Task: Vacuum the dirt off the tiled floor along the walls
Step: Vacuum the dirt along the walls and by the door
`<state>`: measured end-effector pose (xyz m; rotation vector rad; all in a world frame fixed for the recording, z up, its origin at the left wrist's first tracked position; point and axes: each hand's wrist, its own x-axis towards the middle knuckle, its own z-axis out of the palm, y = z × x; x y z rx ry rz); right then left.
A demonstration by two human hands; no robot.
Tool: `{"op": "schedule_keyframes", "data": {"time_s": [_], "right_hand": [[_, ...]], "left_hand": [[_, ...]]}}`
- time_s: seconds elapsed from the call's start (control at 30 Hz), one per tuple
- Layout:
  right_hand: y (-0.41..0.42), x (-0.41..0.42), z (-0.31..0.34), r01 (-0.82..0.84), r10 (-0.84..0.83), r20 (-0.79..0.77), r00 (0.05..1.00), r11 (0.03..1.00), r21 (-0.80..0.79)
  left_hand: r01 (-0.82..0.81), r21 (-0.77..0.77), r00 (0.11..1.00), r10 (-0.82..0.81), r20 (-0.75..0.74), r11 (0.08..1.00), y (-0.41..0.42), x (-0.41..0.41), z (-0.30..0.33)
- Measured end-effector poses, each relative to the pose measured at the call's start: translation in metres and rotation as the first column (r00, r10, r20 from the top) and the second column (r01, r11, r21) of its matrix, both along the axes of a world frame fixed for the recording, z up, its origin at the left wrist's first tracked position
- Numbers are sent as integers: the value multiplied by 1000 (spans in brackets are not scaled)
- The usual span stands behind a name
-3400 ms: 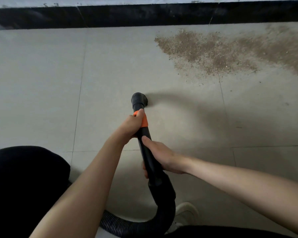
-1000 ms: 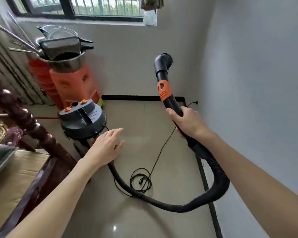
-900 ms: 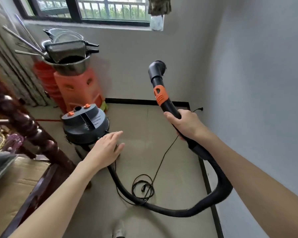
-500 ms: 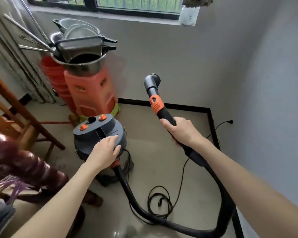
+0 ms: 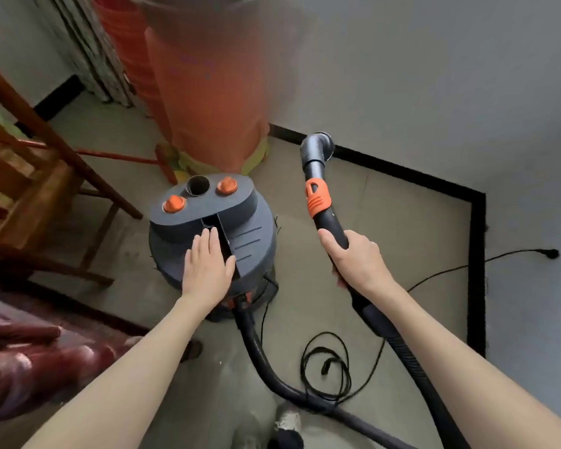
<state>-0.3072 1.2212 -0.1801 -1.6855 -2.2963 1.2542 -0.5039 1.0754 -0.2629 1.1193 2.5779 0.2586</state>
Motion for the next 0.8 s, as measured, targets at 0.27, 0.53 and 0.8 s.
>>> {"op": "schedule_keyframes", "data": {"time_s": [0.27,0.53,0.8], "right_hand": [[15,-32,-103,-122,130,71,989,987,-108],[20,-18,-127,-124,132,52,990,982,-142],[4,10,-136,-75,83,46,995,985,-158]], "left_hand": [[-454,227,883,401,246,861,53,-6,-87],[-476,267,879,443,175,838,57,1,-100],[-413,245,911,396,117,877,45,10,-103]]}}
